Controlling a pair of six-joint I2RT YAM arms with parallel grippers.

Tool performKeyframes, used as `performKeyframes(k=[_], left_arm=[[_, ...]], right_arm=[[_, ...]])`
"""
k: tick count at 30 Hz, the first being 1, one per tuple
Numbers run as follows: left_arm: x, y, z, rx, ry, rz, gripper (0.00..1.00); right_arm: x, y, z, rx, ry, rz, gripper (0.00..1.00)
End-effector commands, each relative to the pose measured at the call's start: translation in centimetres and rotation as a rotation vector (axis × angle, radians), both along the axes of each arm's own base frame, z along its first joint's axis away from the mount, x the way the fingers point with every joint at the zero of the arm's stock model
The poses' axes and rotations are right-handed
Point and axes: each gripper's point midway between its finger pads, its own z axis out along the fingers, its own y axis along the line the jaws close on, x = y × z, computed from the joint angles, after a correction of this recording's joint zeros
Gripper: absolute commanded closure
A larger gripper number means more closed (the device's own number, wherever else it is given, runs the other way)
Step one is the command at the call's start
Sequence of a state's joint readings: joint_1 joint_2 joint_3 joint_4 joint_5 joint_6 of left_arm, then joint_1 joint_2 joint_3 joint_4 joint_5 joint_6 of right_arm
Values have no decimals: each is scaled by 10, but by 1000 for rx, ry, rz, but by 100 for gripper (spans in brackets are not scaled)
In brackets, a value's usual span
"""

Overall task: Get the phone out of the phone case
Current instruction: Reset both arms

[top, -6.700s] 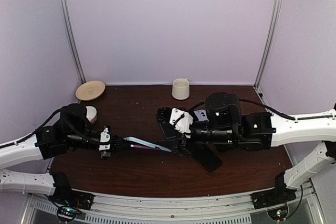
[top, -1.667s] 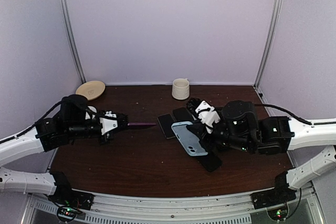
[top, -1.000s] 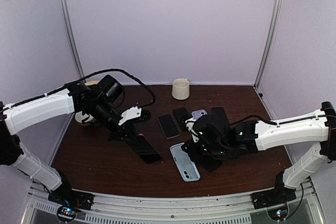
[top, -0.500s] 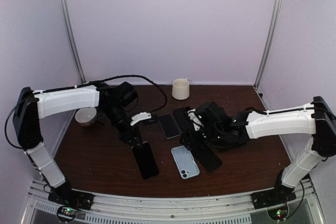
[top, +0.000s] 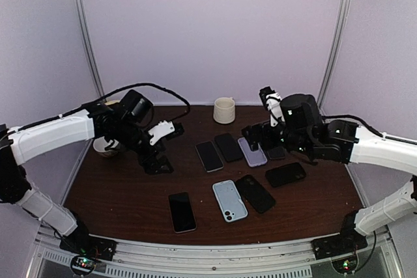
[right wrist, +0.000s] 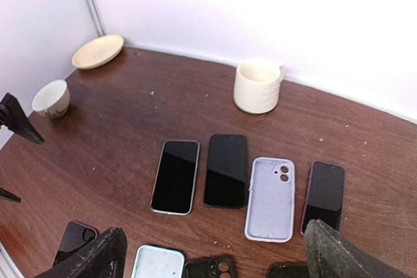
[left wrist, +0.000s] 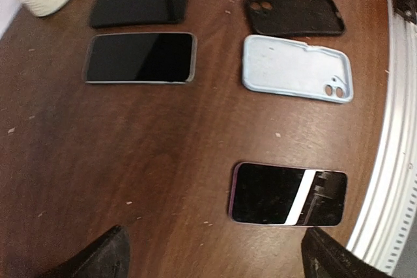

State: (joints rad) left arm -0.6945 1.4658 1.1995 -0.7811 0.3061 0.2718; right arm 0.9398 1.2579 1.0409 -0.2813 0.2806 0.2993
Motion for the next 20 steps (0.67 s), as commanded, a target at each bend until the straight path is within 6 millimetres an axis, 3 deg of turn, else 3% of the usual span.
performKeyframes(k=[1,5,9,20], left_arm=[[49,25,46,-46,-358,212,2],[61,49,73,-82,-527,347,2],[62,60,84,-95,-594,394,3],[63,67,90,-91,-630,417,2]], right_arm=[[7,-45,33,-10,-126,-172,1],[2,-59,45,19,-182,-193,1],[-1,-64,50,42,-204,-199,1],[-1,-68,48,42,-199,-204,1]])
